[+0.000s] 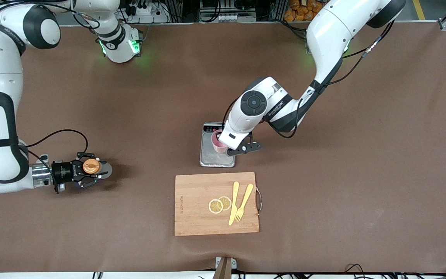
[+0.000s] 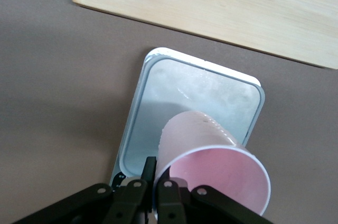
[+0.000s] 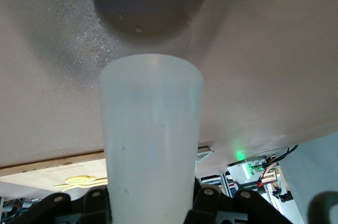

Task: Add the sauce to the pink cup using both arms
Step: 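Release the cup on the scale while the right gripper lifts the bottle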

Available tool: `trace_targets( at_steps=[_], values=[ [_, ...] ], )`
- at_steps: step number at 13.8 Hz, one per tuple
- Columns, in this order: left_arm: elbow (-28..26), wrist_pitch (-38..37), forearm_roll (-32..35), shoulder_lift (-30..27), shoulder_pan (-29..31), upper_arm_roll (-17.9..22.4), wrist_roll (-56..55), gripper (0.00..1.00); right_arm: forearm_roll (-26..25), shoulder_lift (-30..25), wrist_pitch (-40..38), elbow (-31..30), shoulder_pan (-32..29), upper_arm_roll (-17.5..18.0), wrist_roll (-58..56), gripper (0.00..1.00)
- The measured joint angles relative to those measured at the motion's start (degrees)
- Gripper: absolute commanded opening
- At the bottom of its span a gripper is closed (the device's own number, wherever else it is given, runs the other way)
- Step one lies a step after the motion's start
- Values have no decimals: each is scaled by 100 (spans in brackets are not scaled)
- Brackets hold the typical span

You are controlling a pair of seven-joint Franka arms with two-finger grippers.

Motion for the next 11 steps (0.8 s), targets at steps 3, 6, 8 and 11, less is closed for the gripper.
trace_targets(
  at_steps=[3, 6, 8, 11],
  values=[
    [141, 65, 8, 159, -115, 48, 1, 0, -295, -22, -2, 141, 130, 4, 268, 44],
    [189, 175, 10, 237, -296, 243, 1, 79, -708, -131, 4, 274, 425, 2, 564, 47],
    [204, 205, 10, 240, -354, 325, 1, 100, -816, -192, 6, 341, 541, -3, 798, 44],
    [267, 209, 10, 239, -354, 332, -1, 100, -1223, -251, 24, 453, 718, -3, 1255, 39]
  ],
)
